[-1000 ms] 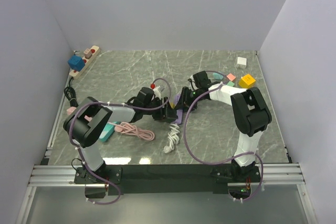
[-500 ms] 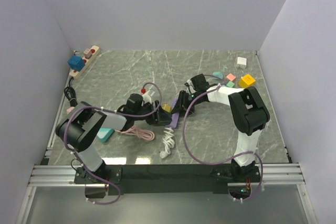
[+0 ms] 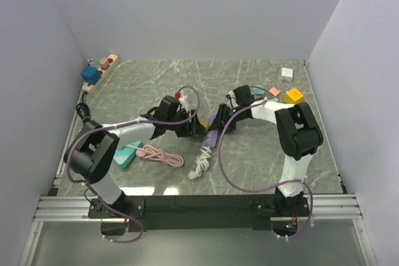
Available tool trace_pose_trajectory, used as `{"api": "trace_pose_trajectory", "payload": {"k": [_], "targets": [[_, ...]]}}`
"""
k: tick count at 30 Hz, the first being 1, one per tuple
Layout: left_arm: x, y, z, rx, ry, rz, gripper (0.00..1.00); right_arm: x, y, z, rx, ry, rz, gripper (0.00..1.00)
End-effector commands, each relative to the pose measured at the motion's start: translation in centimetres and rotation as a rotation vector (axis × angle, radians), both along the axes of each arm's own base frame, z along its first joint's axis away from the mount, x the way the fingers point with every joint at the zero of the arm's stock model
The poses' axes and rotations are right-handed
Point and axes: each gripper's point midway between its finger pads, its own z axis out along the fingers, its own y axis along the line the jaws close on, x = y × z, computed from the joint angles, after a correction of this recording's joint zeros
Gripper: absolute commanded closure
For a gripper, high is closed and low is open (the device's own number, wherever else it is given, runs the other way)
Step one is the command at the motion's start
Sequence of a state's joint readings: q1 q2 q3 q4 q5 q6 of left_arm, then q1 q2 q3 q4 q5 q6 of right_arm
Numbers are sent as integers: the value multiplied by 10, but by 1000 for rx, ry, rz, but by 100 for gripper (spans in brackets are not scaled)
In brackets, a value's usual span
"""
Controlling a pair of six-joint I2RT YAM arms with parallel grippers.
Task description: Pull the plug off the socket
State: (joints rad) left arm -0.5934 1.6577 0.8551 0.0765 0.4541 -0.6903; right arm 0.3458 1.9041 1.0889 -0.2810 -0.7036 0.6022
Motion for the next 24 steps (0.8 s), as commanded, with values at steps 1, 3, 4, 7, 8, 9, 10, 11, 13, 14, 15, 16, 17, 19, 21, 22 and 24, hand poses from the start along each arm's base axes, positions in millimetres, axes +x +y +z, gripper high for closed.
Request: {"api": "trace_pose_trajectory", "payload": {"k": [1,3,4,7,8,9,10,11,13,14,15,16,17,19,21,22,24], "targets": [[11,26,25,150,-86,15,100,11,-65,-50,-337,-79,-44,100],[11,31,27,136,-82,13,100,10,-64,-50,-331,-76,-42,100],[11,31,28,121,-86,15,100,9,-64,-51,-329,-74,-44,100],[7,41,26,56,-70,31,100,6,-61,-48,-303,-73,-44,100],[10,49,26,45,-68,59,100,4,-58,-46,-287,-71,-38,100],[7,54,24,30,-64,68,100,3,-57,-44,-278,-72,-37,100],[13,56,29,11,-78,94,100,1,-57,-40,-269,-79,-39,100],[20,63,30,9,-82,125,99,-1,-56,-36,-256,-82,-40,100],[34,63,36,7,-98,144,100,-14,-55,-32,-239,-66,-39,100],[42,63,39,8,-107,149,100,-16,-56,-23,-230,-81,-46,100],[59,57,47,6,-125,152,99,-22,-60,-22,-245,-65,-62,100],[68,54,50,7,-134,154,100,-33,-65,-26,-260,-46,-72,100],[79,52,53,2,-137,163,100,-36,-68,-18,-266,-62,-88,100],[110,38,58,-25,-136,166,100,-51,-76,-15,-289,-55,-129,100],[141,20,54,-52,-123,155,100,-60,-82,-11,-299,-50,-165,100],[151,11,53,-81,-97,150,100,-66,-84,-7,-294,-47,-199,100],[178,-14,47,-150,-73,119,99,-70,-85,0,-281,-46,-244,100]]}}
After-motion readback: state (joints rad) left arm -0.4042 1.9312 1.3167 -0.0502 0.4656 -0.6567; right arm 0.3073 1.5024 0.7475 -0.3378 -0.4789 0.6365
